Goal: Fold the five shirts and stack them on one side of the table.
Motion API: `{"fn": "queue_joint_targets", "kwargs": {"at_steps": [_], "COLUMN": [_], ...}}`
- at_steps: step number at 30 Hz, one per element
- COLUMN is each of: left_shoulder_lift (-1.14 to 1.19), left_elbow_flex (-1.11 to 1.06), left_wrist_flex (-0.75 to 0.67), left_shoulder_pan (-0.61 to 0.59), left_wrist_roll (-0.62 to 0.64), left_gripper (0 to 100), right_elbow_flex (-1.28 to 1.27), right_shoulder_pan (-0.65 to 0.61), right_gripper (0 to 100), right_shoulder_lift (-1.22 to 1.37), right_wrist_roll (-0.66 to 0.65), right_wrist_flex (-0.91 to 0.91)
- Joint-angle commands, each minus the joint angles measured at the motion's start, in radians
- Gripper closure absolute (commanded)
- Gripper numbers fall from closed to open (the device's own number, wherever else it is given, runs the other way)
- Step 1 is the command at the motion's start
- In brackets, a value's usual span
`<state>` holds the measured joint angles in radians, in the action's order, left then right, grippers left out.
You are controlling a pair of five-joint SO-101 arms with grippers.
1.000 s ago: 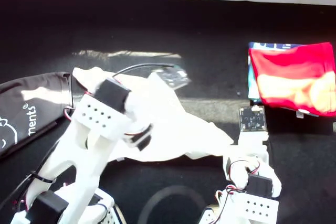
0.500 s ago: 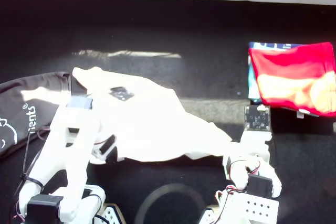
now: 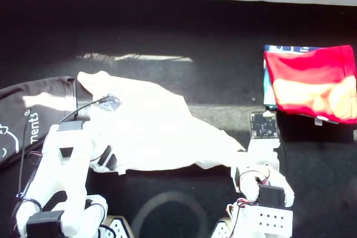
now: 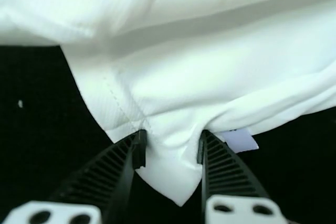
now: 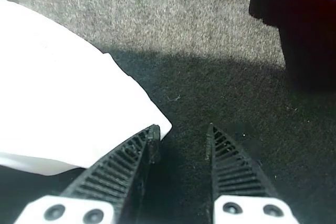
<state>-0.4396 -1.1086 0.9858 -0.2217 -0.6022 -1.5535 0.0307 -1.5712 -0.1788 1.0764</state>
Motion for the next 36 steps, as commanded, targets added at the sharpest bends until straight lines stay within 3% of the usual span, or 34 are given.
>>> {"fn": "queue_joint_targets", "kwargs": {"at_steps": [1,5,9,14,18,24,30,36], "left_shoulder_lift": [-0.004,-0.012,-0.013,-0.013,-0.013,-0.013,-0.013,-0.013], "left_elbow_flex": [-0.005,0.001,0.059,0.216,0.357,0.429,0.429,0.429], "left_wrist_flex": [-0.017,0.003,0.081,0.209,0.353,0.423,0.422,0.422], "left_shoulder_pan": [-0.013,-0.015,-0.022,-0.107,-0.162,-0.191,-0.191,-0.193], "left_wrist_roll": [-0.008,-0.003,0.000,-0.002,-0.005,-0.003,-0.003,-0.003], "left_gripper": [84,100,99,99,99,99,99,99], "right_elbow_flex": [-0.016,-0.015,-0.008,0.173,0.348,0.733,1.024,1.188], "right_shoulder_pan": [-0.007,-0.007,-0.007,-0.008,-0.061,-0.265,-0.547,-0.673], "right_gripper": [84.9,84.9,84.8,84.7,84.7,84.7,84.5,71.0], "right_shoulder_lift": [-0.004,-0.004,-0.002,0.012,0.243,0.805,1.138,1.405], "right_wrist_roll": [0.009,0.009,0.040,0.037,0.037,0.044,0.044,0.044], "right_wrist_flex": [-0.027,-0.031,-0.031,0.001,0.001,0.094,0.176,0.070]}}
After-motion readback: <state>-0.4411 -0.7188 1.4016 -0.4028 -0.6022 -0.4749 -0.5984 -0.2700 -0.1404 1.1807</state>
